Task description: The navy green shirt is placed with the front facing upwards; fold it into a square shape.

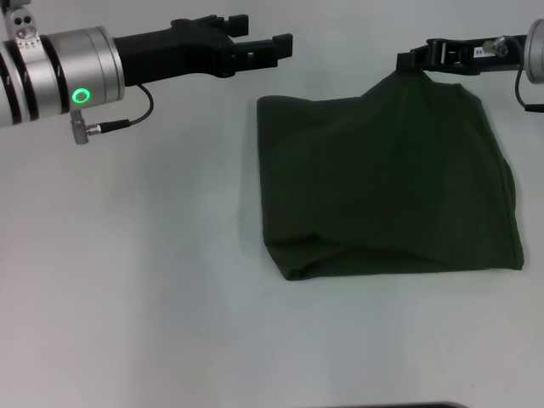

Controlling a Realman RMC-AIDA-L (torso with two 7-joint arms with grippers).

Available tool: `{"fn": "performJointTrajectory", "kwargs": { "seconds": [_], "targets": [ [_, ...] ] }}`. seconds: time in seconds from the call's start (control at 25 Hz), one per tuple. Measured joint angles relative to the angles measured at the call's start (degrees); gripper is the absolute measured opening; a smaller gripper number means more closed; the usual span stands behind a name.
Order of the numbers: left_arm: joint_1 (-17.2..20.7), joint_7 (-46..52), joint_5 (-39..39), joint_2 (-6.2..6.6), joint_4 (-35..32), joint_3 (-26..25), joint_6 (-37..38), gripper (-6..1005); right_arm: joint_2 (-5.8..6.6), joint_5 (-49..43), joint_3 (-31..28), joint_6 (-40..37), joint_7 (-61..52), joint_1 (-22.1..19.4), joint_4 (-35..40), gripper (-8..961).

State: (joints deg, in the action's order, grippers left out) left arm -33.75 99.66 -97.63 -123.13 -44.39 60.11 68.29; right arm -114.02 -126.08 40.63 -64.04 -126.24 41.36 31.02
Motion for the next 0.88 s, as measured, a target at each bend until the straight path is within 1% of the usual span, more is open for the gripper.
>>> {"fn": "performJointTrajectory", "kwargs": {
  "seconds": [0.36, 0.6, 0.8, 0.88],
  "targets": [
    [-0.01, 0.00, 0.06, -0.01, 0.00, 0.00, 0.00, 916, -0.23, -0.29, 0.07, 3.85, -0.41, -0.69, -1.69, 42],
    [-0.09, 0.00, 0.05, -0.01, -0.05, 0.00, 0.00, 916, -0.27, -0.28, 0.06, 4.01, -0.17, -0.88, -2.42, 140],
    [-0.09, 0.00, 0.03, -0.01, -0.01, 0.00, 0.00, 916, -0.74, 0.33, -0.65, 4.55, 0.15, -1.48, -1.44, 391],
    [-0.08, 0.00, 0.01, -0.01, 0.01, 0.00, 0.00, 916, -0.99, 1.93, -0.94, 4.72, 1.19, -2.34, -0.07, 436]
  ]
}}
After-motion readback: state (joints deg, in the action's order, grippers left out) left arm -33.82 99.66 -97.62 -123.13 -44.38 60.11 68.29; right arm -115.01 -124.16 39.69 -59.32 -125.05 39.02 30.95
